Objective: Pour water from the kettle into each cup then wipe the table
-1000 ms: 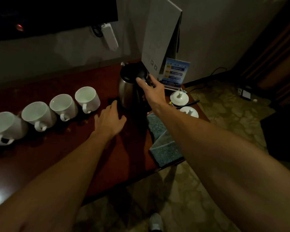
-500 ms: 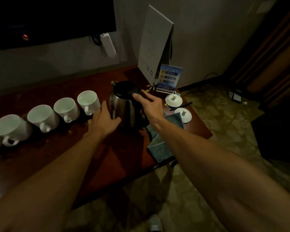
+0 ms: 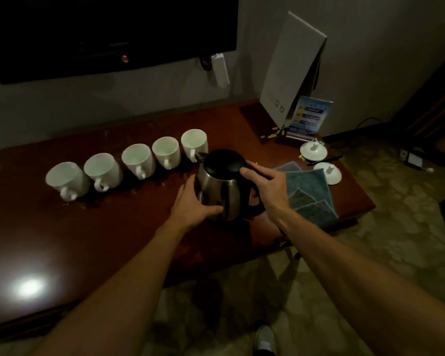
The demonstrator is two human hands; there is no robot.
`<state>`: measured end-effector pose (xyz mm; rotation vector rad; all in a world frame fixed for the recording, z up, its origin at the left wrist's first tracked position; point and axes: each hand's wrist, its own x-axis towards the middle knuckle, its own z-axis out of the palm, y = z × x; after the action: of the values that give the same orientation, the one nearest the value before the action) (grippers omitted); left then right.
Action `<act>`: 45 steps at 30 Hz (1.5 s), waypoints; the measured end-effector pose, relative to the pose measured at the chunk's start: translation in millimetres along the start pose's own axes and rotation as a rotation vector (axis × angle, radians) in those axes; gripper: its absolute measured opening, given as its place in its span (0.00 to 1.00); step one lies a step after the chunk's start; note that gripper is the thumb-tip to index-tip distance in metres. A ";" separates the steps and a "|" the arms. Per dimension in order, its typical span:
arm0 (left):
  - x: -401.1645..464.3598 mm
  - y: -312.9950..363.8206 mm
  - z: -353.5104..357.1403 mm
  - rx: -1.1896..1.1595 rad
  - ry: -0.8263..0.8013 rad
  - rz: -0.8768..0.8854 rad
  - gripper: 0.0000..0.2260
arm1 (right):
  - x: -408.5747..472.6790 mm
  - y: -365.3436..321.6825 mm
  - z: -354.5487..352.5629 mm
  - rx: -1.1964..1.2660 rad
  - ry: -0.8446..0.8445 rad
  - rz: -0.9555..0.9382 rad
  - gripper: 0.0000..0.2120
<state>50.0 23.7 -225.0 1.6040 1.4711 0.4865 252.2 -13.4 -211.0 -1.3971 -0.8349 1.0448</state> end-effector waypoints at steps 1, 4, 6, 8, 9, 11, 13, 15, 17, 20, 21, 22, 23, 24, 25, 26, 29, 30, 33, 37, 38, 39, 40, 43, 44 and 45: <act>-2.0 -5.9 -0.7 0.019 0.029 0.008 0.50 | -1.0 1.0 3.7 -0.015 -0.010 -0.020 0.19; -4.5 -18.4 1.1 0.037 0.109 0.020 0.52 | -1.8 4.3 10.6 -0.056 -0.057 -0.083 0.13; -5.2 -24.3 4.9 0.007 0.137 0.059 0.51 | 0.5 4.9 12.1 -0.095 -0.087 -0.122 0.13; -8.2 -26.2 11.1 -0.010 0.175 0.067 0.48 | 6.8 5.8 9.9 -0.147 -0.113 -0.149 0.15; -9.3 -26.0 15.7 -0.010 0.201 0.067 0.47 | 10.3 6.0 7.1 -0.174 -0.123 -0.155 0.16; -10.8 -23.4 25.7 0.006 0.250 0.070 0.46 | 16.7 5.0 -0.1 -0.223 -0.146 -0.162 0.18; -12.1 -20.8 34.0 0.036 0.285 0.049 0.46 | 20.3 4.1 -6.3 -0.261 -0.172 -0.165 0.18; -12.3 -19.2 39.5 0.056 0.309 0.013 0.46 | 23.4 3.4 -10.0 -0.287 -0.193 -0.160 0.18; -11.8 -17.7 43.0 0.090 0.326 -0.010 0.47 | 26.3 2.4 -11.9 -0.301 -0.221 -0.149 0.18; -11.5 -11.4 49.3 0.138 0.350 -0.054 0.47 | 31.2 -2.2 -15.2 -0.315 -0.264 -0.122 0.18; -11.8 -8.0 52.7 0.149 0.361 -0.067 0.47 | 33.8 -5.2 -16.6 -0.317 -0.276 -0.106 0.18; -12.5 -4.5 56.3 0.153 0.375 -0.073 0.48 | 37.0 -9.0 -18.1 -0.326 -0.290 -0.089 0.18; -12.8 -1.9 60.5 0.152 0.388 -0.081 0.48 | 41.6 -11.8 -20.3 -0.333 -0.312 -0.069 0.18; -13.2 0.7 64.1 0.152 0.402 -0.087 0.47 | 45.3 -15.8 -22.2 -0.349 -0.340 -0.047 0.18; -13.2 2.2 67.8 0.148 0.416 -0.095 0.47 | 49.3 -18.7 -24.8 -0.357 -0.366 -0.024 0.18; -12.8 3.5 71.0 0.148 0.432 -0.097 0.47 | 52.5 -21.4 -26.8 -0.366 -0.387 -0.007 0.18; -12.5 10.6 79.9 0.154 0.482 -0.100 0.46 | 58.6 -27.3 -29.9 -0.377 -0.418 0.017 0.18; -11.9 13.2 82.0 0.160 0.498 -0.107 0.45 | 59.3 -29.8 -29.2 -0.390 -0.421 0.017 0.18; -10.8 18.4 86.7 0.158 0.518 -0.125 0.45 | 65.1 -31.1 -28.3 -0.405 -0.453 0.012 0.17; -12.3 23.0 73.3 0.171 0.393 -0.184 0.48 | 70.7 -33.3 -28.2 -0.386 -0.463 0.047 0.16; -13.3 23.9 63.2 0.171 0.323 -0.201 0.50 | 70.8 -35.9 -27.4 -0.401 -0.462 0.048 0.16; -14.7 25.3 51.5 0.172 0.236 -0.208 0.50 | 71.0 -36.9 -27.1 -0.426 -0.462 0.047 0.17; -17.3 28.3 39.5 0.184 0.146 -0.212 0.51 | 69.1 -39.1 -27.5 -0.480 -0.462 0.043 0.17; -25.1 39.5 -7.5 0.301 -0.021 -0.228 0.46 | 64.7 -56.7 -25.4 -0.702 -0.456 0.014 0.22; -26.8 44.1 -25.4 0.326 -0.026 -0.252 0.44 | 63.0 -65.8 -24.1 -0.776 -0.448 0.007 0.24; -27.8 49.0 -42.6 0.337 -0.032 -0.253 0.43 | 62.7 -75.6 -21.3 -0.826 -0.435 -0.009 0.25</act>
<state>39.8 16.3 -155.5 1.6368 1.7723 0.0695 300.4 44.8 -144.8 -1.8541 -1.7242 1.0568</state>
